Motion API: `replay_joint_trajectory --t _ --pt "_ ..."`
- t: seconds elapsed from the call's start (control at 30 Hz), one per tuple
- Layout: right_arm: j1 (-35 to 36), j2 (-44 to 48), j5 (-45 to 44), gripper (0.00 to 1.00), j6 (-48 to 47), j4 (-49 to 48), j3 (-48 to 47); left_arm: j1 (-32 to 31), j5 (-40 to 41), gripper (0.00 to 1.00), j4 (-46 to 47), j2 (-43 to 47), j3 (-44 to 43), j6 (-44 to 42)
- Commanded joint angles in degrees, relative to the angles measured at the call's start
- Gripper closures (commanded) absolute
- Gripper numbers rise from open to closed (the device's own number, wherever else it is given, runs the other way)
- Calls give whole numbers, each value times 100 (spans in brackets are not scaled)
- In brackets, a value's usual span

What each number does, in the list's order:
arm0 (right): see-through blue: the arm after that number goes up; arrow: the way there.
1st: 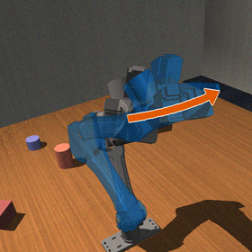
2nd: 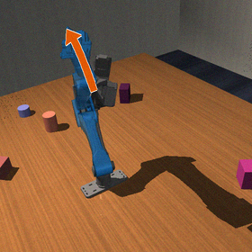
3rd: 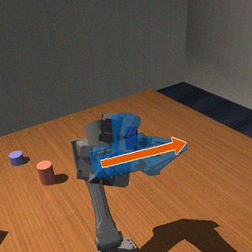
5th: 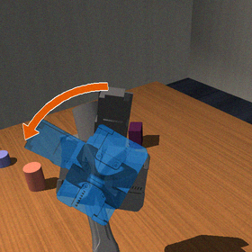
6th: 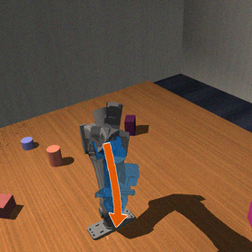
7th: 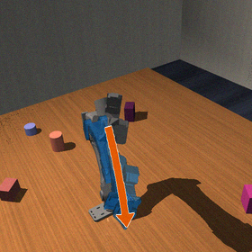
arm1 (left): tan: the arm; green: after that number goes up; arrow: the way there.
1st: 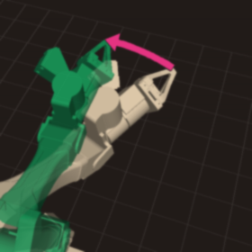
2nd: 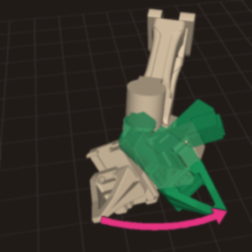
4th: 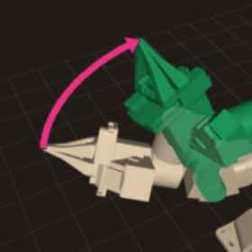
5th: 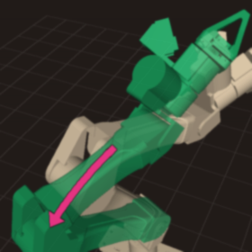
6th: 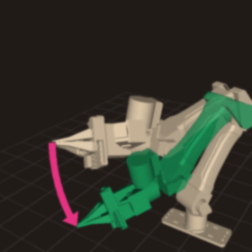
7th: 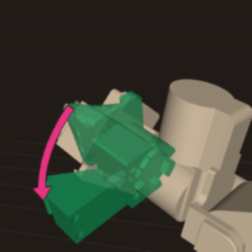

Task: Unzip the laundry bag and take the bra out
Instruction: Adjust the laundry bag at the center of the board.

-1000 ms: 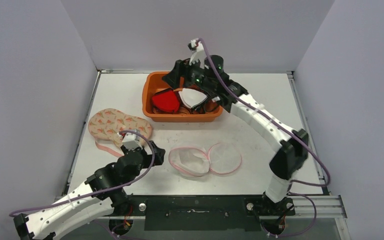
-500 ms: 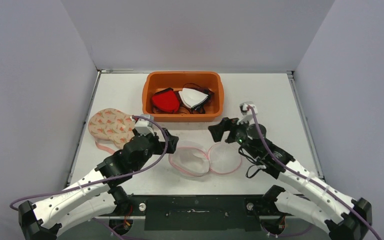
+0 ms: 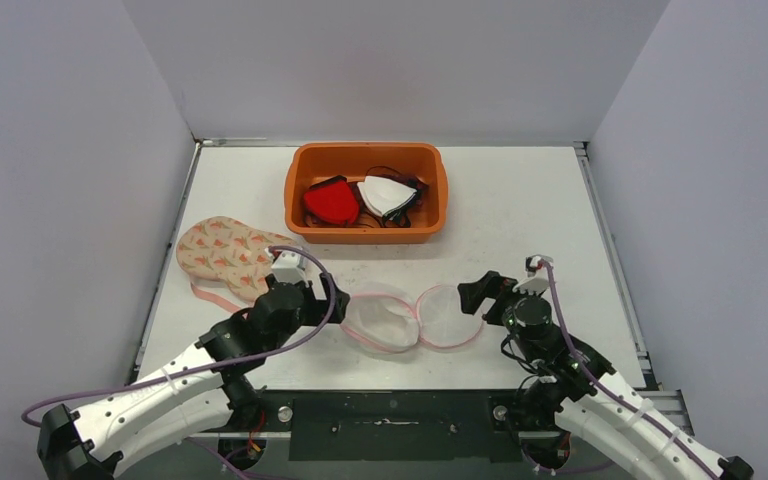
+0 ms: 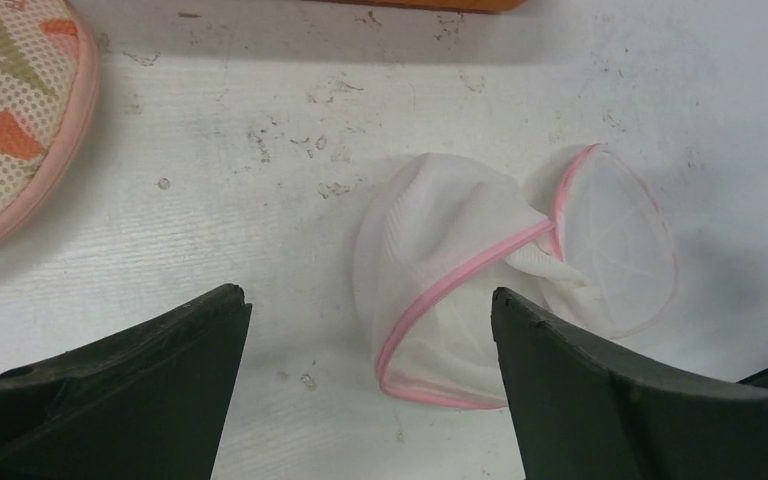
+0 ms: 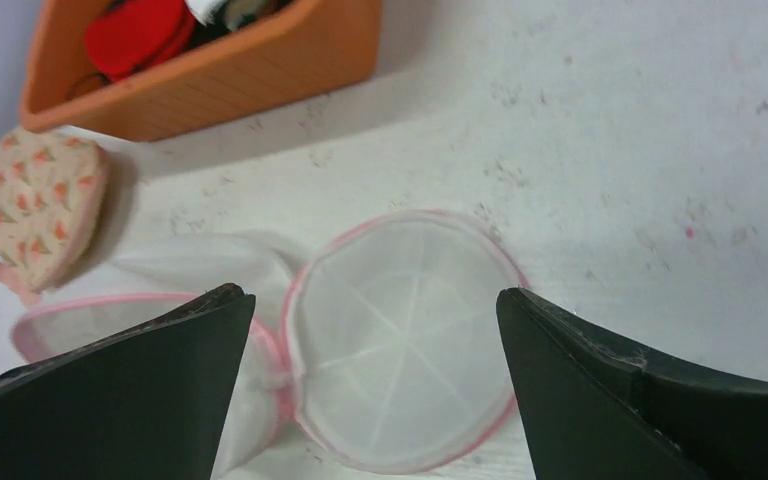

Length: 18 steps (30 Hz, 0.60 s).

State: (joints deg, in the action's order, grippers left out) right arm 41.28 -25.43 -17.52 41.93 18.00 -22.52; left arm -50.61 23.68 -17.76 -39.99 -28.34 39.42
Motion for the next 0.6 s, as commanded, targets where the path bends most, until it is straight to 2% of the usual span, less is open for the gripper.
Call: replay_joint_trajectory --t 0.0,0.1,0.2,0.33,0.57 --pt "-6 165 -184 1 650 213 462 27 -374 12 692 -260 -45 -51" --pt "-6 18 -216 3 682 183 497 25 -588 15 765 -739 -175 -57" --pt "-6 -385 -216 5 896 176 496 26 -345 18 452 -1086 -365 68" --pt "-6 -767 -33 7 1311 5 729 38 -300 22 598 -1105 -172 247" --pt "-6 -860 103 12 1573 -180 963 43 -323 30 983 -1191 22 189"
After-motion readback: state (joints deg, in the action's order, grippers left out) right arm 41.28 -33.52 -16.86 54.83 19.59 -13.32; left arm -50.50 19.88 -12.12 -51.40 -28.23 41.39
